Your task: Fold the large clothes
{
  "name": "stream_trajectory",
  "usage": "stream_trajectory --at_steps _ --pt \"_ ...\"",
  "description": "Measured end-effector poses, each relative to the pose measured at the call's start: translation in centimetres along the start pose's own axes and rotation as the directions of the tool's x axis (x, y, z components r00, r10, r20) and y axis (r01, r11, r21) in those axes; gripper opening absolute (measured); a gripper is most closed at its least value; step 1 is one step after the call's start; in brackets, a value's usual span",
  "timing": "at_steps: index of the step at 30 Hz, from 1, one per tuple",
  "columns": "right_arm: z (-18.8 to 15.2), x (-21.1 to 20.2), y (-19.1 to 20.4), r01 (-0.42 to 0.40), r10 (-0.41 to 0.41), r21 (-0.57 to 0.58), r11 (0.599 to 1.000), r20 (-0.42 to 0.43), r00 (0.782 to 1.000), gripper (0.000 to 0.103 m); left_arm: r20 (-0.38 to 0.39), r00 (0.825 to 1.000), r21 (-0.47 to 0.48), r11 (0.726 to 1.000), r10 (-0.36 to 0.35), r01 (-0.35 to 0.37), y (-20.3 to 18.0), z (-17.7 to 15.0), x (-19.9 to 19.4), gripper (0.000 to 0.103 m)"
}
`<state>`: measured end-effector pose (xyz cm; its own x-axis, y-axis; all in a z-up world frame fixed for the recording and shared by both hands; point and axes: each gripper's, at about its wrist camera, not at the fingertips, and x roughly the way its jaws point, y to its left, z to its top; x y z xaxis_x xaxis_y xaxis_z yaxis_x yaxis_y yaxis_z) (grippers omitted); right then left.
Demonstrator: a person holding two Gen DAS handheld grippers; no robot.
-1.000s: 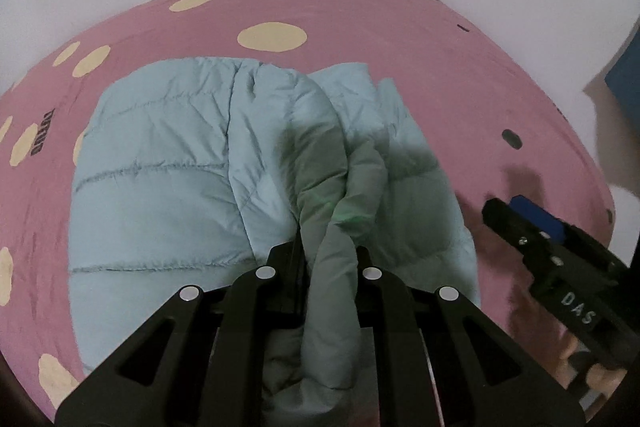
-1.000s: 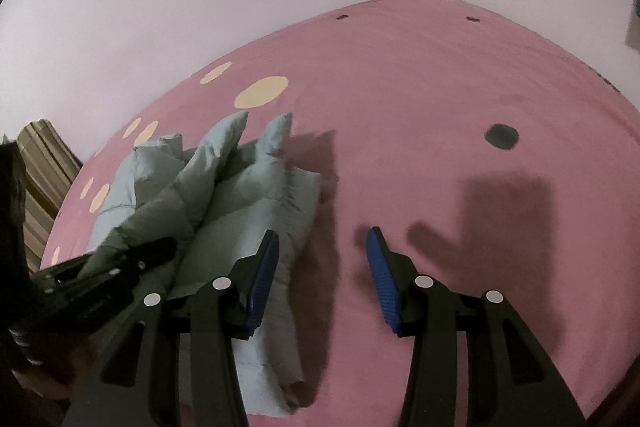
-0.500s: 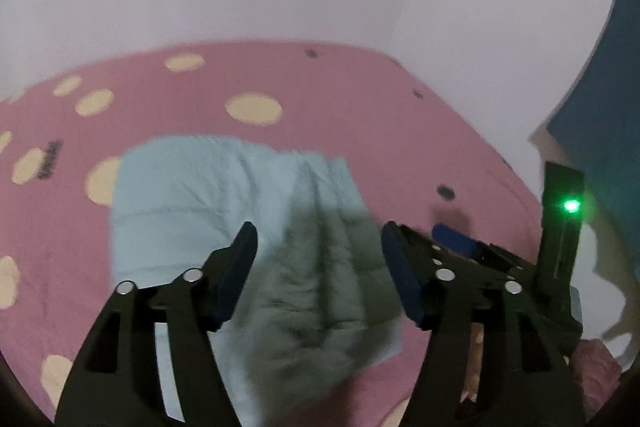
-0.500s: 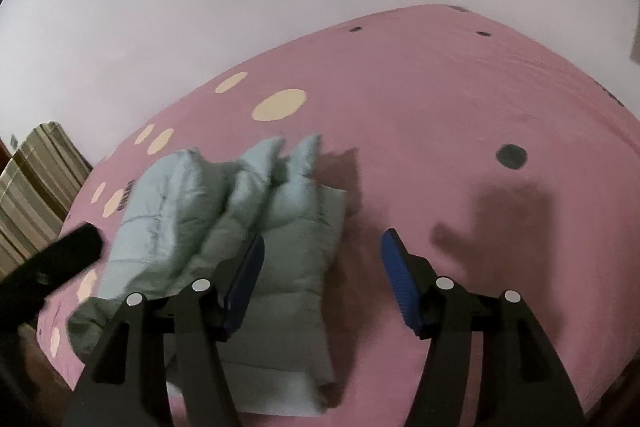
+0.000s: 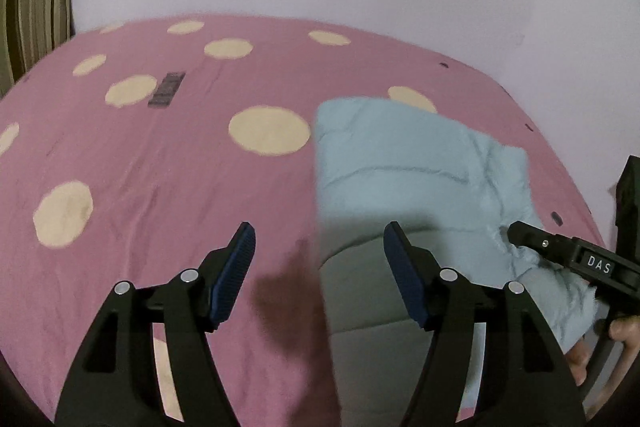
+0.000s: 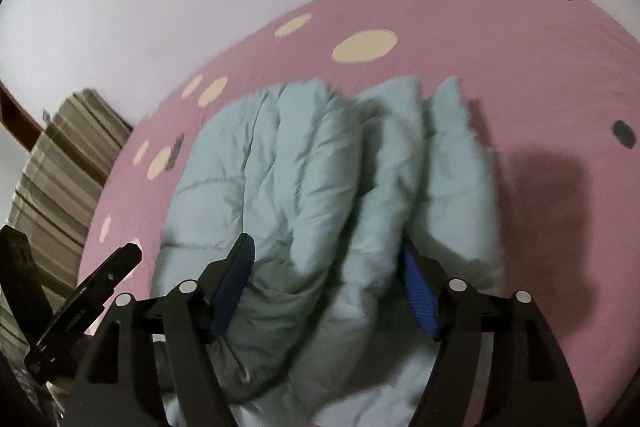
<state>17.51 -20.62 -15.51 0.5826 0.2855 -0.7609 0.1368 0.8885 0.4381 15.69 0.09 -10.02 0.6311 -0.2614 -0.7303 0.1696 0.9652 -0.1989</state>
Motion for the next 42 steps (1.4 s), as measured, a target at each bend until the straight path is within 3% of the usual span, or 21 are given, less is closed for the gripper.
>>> stream_trajectory --at_steps 1,2,3,5,7,13,22,28,30,34,38,42 --pt "-0.2 0.5 0.3 0.004 -0.004 -0.008 1.000 -0.013 1.000 0.063 -0.009 1.000 -0.010 1.000 -0.011 0.011 0.3 -0.3 0.3 0.066" --pt "-0.3 0.8 0.5 0.012 -0.013 -0.017 1.000 -0.020 1.000 0.035 -0.014 1.000 -0.017 1.000 -0.023 0.023 0.6 -0.3 0.3 0.066" --pt "-0.3 1.0 0.8 0.010 -0.011 -0.029 1.000 -0.032 0.999 0.026 -0.017 0.999 -0.024 0.999 -0.040 0.040 0.7 -0.3 0.4 0.066" --pt "0.0 0.6 0.8 0.014 -0.015 -0.042 0.999 -0.021 1.000 0.015 -0.014 0.997 -0.022 0.997 -0.072 0.072 0.3 -0.4 0.5 0.066" --pt "0.3 -0.2 0.3 0.041 -0.041 -0.050 0.998 0.008 0.999 0.013 -0.005 0.995 -0.006 0.995 -0.103 0.103 -0.5 -0.2 0.6 0.066" --pt "0.3 -1.3 -3.3 0.121 -0.121 -0.036 0.992 0.019 0.993 0.013 -0.039 0.987 0.054 0.986 -0.155 0.157 -3.9 -0.5 2.3 0.066" --pt "-0.6 1.7 -7.0 0.144 -0.144 -0.017 0.989 -0.008 0.990 0.013 -0.147 0.986 0.129 0.987 -0.078 0.098 -7.1 -2.7 7.5 0.067" --pt "-0.7 2.4 -7.7 0.121 -0.121 -0.003 0.993 -0.011 0.993 0.014 -0.149 0.986 0.145 0.985 -0.070 0.092 -7.2 -3.3 8.1 0.066" --pt "-0.5 1.9 -7.4 0.119 -0.119 -0.007 0.993 -0.017 0.993 0.018 -0.152 0.986 0.148 0.984 -0.075 0.097 -7.1 -3.2 7.3 0.065" --pt "0.4 -0.9 -5.8 0.212 -0.213 -0.040 0.976 -0.021 0.977 0.036 -0.133 0.986 0.117 0.987 -0.096 0.111 -6.3 -1.7 4.7 0.064" --pt "2.5 -5.4 -1.5 0.288 -0.274 -0.105 0.952 0.134 0.952 0.054 -0.061 0.993 0.094 0.990 -0.101 0.106 -6.2 1.4 3.0 0.064" --pt "4.9 -4.2 1.1 0.275 -0.250 -0.142 0.951 0.169 0.953 0.055 -0.044 0.996 0.069 0.994 -0.080 0.083 -7.3 4.1 4.1 0.064"
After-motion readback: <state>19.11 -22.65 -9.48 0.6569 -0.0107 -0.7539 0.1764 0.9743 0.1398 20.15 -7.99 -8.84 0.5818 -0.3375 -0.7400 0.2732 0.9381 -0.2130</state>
